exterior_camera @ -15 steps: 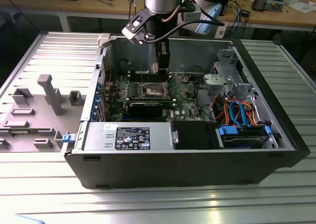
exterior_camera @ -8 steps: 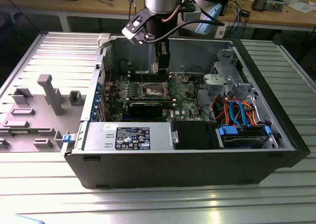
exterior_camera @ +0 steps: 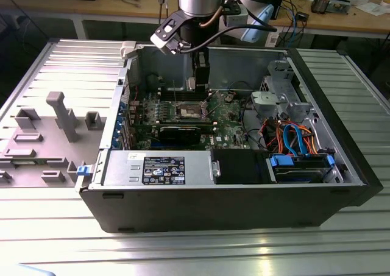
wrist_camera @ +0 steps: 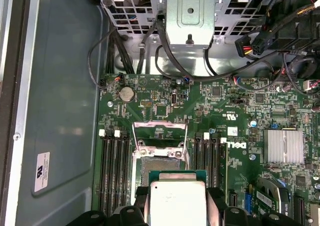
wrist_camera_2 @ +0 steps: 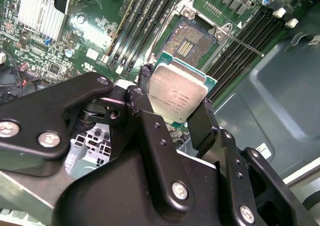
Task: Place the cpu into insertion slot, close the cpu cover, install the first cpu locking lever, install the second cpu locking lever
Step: 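Place the cpu into insertion slot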
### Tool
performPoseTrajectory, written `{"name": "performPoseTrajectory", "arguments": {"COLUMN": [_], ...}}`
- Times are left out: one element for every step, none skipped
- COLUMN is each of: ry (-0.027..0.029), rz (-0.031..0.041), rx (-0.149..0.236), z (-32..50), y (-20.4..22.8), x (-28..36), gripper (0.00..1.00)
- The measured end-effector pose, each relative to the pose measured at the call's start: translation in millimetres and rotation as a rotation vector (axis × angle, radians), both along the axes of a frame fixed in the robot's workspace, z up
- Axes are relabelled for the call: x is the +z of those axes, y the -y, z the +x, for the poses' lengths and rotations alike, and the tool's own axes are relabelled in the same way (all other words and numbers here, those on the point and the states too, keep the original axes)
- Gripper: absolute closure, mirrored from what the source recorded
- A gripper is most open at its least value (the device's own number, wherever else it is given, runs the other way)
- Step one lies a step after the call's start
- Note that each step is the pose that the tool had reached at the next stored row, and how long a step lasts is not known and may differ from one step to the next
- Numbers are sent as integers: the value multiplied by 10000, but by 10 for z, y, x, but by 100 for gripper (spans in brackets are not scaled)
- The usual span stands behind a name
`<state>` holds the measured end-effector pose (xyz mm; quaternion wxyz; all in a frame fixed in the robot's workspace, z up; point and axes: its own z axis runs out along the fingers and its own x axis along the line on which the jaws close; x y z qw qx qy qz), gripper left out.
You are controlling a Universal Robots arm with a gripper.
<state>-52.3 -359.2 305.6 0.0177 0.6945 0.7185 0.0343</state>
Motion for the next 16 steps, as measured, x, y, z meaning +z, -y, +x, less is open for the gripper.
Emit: {"name": "performPoseTrajectory", "arguments": {"ry": [1,0,0,0,1,0,0,0,0,0,-1,-1,0,0,0,0], "rz": [0,0,0,0,1,0,0,0,0,0,-1,-1,-1,0,0,0], "rx": [-61,-106,-190,-270,-376,-488,-617,-741,-853,-1028,-1115,-1121,-1123,-1131,-1135,-1135], "z": [0,0,0,0,0,0,0,0,0,0,0,0,0,0,0,0], "y": [0,0,0,0,0,0,0,0,0,0,0,0,0,0,0,0], "x": [0,0,0,-1,-1,-2,-2,-3,-4,-5,-5,-5,-5,-6,-6,-6], "gripper": [45,45,45,45,45,45,45,45,45,45,45,45,45,45,45,45]}}
